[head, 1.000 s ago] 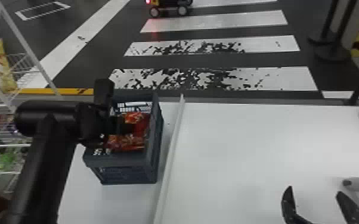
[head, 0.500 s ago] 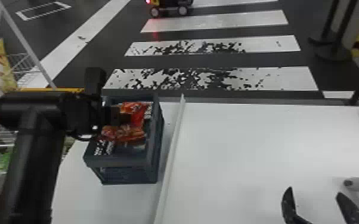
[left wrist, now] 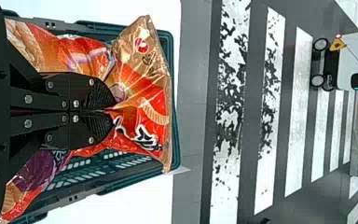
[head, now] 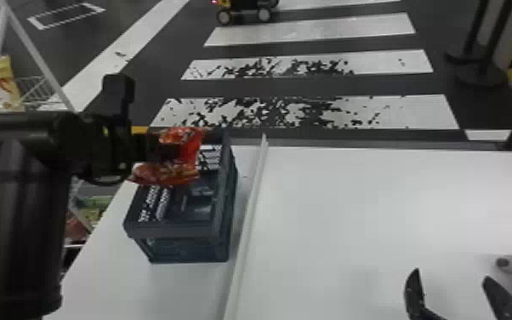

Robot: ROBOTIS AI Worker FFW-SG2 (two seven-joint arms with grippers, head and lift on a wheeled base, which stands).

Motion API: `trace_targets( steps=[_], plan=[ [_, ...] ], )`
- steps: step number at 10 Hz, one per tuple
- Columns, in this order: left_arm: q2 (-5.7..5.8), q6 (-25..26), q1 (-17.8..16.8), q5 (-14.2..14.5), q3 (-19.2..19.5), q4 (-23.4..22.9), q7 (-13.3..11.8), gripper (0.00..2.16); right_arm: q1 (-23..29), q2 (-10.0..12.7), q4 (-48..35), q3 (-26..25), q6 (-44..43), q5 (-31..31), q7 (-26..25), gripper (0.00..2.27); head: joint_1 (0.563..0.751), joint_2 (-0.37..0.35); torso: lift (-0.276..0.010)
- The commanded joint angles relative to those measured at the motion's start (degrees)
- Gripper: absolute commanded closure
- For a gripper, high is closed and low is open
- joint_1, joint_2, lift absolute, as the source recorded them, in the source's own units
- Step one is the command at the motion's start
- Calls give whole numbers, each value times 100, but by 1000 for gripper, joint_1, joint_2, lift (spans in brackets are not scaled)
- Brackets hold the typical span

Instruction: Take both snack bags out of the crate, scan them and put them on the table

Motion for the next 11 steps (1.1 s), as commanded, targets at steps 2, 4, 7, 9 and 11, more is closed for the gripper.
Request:
trace_targets(
  steps=[2,4,7,9,11],
  plan=[
    [-80,183,-32,281,31,-371,95,2142,-16,17,13,-1,71,9,-1,66,695,225,-94],
    [-414,271,12,360,-21,-582,182,2142,-16,17,5,-10,106,9,-1,66,695,204,-94],
    [-1108,236,258,439,-127,-802,332,2142,1,8,-39,-10,106,9,-1,66,695,126,-94],
    [-1425,236,398,483,-215,-943,420,2142,28,-10,-83,-10,106,9,-10,66,695,83,-94],
    [-1741,236,583,465,-417,-1118,543,2142,36,-19,-83,-10,106,9,-10,66,695,41,-94]
  ],
)
